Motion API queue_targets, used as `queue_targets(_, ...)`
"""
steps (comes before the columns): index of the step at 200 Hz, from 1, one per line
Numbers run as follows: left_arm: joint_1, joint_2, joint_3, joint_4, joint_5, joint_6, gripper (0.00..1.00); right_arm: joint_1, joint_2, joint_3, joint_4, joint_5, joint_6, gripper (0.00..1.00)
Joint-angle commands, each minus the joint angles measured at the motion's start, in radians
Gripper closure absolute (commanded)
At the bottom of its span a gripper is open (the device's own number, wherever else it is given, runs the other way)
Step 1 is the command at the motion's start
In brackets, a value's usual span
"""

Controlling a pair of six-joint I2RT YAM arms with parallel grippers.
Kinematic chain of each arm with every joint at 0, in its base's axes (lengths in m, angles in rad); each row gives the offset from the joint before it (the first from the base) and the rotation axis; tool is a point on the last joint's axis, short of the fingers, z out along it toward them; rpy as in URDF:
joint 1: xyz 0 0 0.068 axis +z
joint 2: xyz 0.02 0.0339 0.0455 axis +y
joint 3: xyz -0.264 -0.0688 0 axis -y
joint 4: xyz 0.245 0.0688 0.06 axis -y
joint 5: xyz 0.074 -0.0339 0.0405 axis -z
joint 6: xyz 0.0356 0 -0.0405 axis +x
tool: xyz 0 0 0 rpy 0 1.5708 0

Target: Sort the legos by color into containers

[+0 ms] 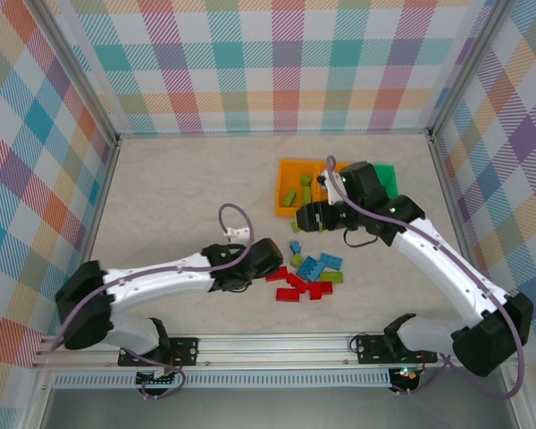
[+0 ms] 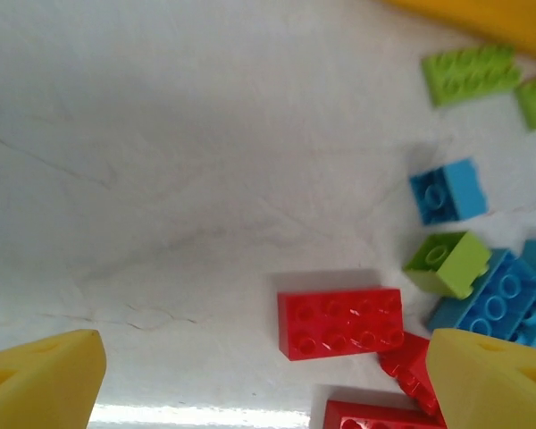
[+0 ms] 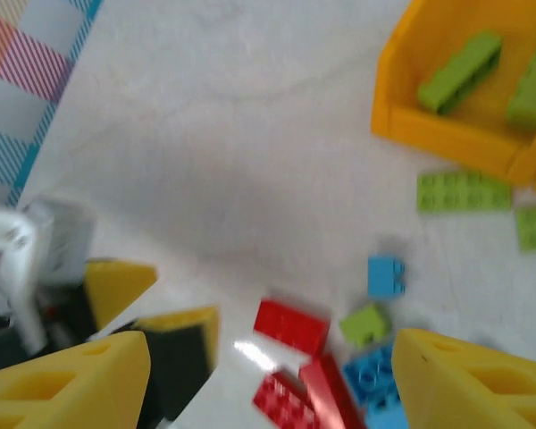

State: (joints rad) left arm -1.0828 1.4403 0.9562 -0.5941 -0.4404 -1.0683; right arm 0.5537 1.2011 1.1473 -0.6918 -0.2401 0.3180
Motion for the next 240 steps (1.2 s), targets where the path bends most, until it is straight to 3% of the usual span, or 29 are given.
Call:
queue_targets(1, 0.016, 0.086, 0.047, 0.027, 0.082, -0.045, 0.0, -0.005, -0.036, -0.05, -0.133, -0.01, 0.033, 0.27)
queue_targets(51, 0.062, 0.259, 0.085, 0.171, 0.24, 0.023, 0.0, -0.006, -0.013, 0.013, -0.202, 0.052, -0.009, 0.26)
queue_targets(102, 0.08, 0.288, 0.099, 0.18, 0.243, 0.053, 0.03, -0.006, 0.062, 0.066, -0.204, 0.048, -0.041, 0.25)
queue_targets(175, 0.093, 0.338, 0.084, 0.126, 0.271, 0.129, 0.11, -0.006, -0.016, 0.022, -0.203, 0.046, 0.002, 0.23)
queue_targets(208, 0.102, 0.358, 0.086, 0.126, 0.265, 0.149, 0.21, -0.006, -0.072, 0.002, -0.24, 0.053, 0.03, 0.22)
queue_targets(240, 0.117, 0.385, 0.087, 0.117, 0.276, 0.172, 0.41, -0.006, -0.115, 0.005, -0.298, 0.061, 0.039, 0.21)
